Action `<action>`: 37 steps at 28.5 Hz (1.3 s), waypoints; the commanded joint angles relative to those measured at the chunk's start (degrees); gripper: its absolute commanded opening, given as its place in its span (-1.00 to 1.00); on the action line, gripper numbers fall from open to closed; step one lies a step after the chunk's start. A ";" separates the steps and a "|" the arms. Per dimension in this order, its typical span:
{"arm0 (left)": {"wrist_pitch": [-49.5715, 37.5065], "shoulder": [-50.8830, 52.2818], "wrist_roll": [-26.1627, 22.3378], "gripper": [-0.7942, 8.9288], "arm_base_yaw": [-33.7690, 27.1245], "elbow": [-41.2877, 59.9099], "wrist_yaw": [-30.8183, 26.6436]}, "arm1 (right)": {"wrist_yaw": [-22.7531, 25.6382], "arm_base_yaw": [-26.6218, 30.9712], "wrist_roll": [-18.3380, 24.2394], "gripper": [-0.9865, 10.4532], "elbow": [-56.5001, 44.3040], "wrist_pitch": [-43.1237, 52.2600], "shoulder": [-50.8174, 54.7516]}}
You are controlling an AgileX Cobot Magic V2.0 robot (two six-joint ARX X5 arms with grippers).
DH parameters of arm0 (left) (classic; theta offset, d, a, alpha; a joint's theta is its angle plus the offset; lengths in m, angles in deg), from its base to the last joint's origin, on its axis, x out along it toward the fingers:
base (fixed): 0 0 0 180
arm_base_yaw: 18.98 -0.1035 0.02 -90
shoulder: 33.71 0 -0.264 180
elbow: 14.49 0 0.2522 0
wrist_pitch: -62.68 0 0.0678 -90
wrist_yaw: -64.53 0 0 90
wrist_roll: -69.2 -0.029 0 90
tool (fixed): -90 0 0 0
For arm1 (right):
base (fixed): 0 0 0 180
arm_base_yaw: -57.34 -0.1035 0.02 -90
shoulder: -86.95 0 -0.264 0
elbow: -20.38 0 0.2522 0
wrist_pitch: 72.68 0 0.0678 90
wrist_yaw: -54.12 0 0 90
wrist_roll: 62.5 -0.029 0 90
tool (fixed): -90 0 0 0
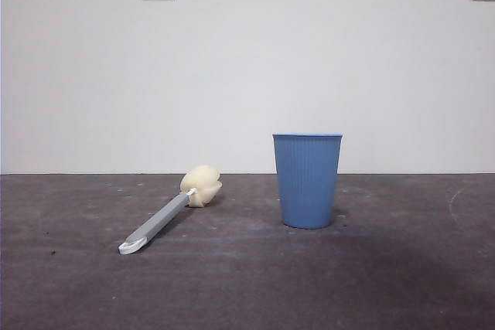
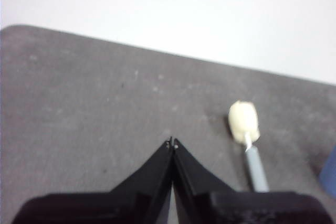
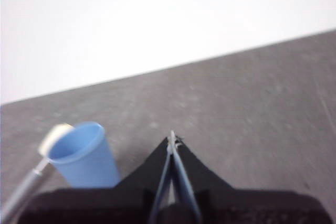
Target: Pick up the cup brush,pick up the cup,insert the brush into the cup,clean the cup,put the cup brush back,put the cup back to the fixed position on the table
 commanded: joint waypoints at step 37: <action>47.50 -34.99 -20.24 -0.57 0.35 -42.99 25.49 | -22.97 -0.24 21.46 -0.44 49.90 -58.01 -38.53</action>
